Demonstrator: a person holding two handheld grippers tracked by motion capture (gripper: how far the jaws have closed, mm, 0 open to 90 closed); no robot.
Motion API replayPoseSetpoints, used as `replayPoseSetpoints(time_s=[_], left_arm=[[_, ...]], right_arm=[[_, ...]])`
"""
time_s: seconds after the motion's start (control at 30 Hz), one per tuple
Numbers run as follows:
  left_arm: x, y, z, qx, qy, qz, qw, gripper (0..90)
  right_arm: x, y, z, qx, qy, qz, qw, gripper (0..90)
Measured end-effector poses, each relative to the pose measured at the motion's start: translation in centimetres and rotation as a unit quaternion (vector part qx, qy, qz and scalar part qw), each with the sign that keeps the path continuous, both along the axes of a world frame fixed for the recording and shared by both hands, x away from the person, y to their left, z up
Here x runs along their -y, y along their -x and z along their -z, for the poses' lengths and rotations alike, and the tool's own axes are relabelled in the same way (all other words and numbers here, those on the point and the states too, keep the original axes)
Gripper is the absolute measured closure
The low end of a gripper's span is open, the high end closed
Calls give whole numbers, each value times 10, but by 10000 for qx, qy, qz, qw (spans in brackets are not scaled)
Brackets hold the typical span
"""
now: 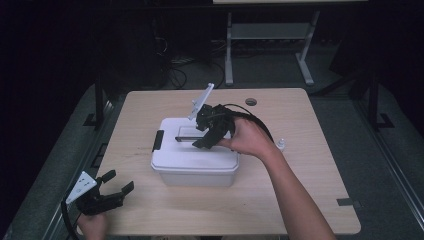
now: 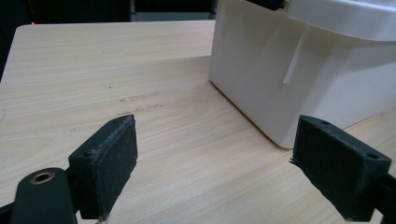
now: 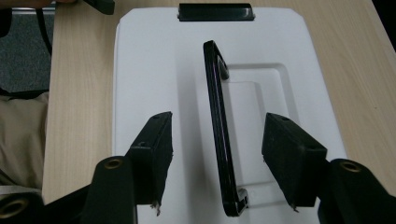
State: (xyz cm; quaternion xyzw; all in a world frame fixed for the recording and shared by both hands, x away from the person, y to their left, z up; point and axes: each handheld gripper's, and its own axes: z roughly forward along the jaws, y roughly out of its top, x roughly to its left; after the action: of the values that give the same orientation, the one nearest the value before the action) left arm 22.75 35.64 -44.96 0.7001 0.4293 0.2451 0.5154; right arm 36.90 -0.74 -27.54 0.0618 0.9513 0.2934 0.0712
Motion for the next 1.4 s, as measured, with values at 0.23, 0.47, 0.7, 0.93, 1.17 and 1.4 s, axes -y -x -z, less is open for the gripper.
replayPoseSetpoints(time_s=[0.23, 0.47, 0.7, 0.93, 1.17, 1.4], left_arm=[[0, 0, 0, 1, -12, 6, 10000, 130], [0, 0, 0, -2, 8, 2, 10000, 130], [0, 0, 0, 7, 21, 2, 10000, 130], [-1, 0, -1, 20, 39, -2, 10000, 130], [-1, 1, -1, 23, 44, -13, 10000, 130], [-1, 0, 0, 13, 35, 0, 10000, 130]], right_arm=[[-2, -1, 3, -9, 90, 9, 10000, 467], [-4, -3, 6, 96, 212, 13, 9997, 524], [-9, -3, 9, 122, 240, -13, 9996, 559], [-12, -4, 11, 117, 265, -23, 9996, 596], [-14, -5, 12, 147, 266, -37, 9995, 648], [-12, -6, 11, 213, 260, -56, 9994, 715]])
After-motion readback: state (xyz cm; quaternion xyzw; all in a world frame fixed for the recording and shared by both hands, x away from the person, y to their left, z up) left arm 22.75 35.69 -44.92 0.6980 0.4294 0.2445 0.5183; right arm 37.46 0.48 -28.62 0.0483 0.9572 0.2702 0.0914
